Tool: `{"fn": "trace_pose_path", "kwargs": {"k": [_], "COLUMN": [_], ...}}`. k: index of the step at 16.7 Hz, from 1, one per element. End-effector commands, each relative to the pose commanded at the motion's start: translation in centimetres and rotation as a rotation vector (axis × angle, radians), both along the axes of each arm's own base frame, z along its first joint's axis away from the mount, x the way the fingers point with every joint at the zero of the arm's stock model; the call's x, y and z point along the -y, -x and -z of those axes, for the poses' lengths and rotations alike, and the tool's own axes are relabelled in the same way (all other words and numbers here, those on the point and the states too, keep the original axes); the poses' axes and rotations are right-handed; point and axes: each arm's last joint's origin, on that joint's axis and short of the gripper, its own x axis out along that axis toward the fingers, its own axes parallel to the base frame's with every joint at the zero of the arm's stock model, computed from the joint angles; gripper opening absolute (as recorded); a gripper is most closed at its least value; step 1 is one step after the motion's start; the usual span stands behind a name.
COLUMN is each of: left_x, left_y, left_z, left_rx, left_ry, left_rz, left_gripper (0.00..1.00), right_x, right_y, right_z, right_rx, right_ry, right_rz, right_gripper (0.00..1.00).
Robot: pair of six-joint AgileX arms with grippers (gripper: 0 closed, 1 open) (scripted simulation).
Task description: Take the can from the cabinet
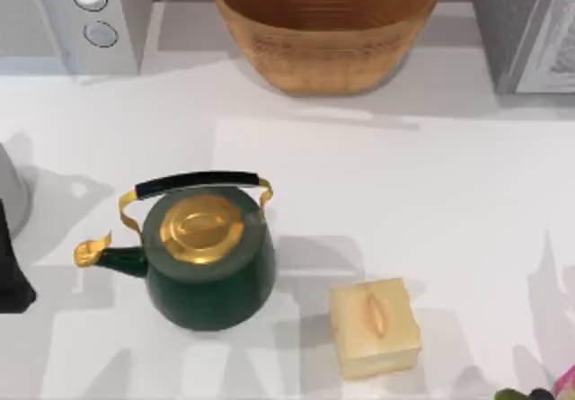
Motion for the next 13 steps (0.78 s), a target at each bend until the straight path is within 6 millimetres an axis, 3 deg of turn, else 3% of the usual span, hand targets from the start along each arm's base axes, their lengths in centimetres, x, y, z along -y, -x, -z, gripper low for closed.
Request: {"fn": "trace_pose_path", "kwargs": {"k": [3,6,9,13], "left_x": [0.0,0.0,0.0,0.0], "left_y": [0.0,0.0,0.0,0.0], "left_z": [0.0,0.0,0.0,0.0], "left_rx": [0.0,0.0,0.0,0.0], "left_ry": [0.0,0.0,0.0,0.0], "left_rz": [0.0,0.0,0.0,0.0], "left_gripper": [1.0,1.0,1.0,1.0], "right_x": [0.0,-0.2,-0.4,-0.9], "right_y": [0.0,-0.1,-0.7,-2.7], "right_z": [-0.3,-2.5,-7.2,-16.0], "right_rx": [-0.004,-0.033,-0.054,-0.046], "right_ry": [0.0,0.002,0.004,0.005], "right_rz": [-0.001,-0.004,-0.003,0.0], "right_gripper": [1.0,1.0,1.0,1.0]}}
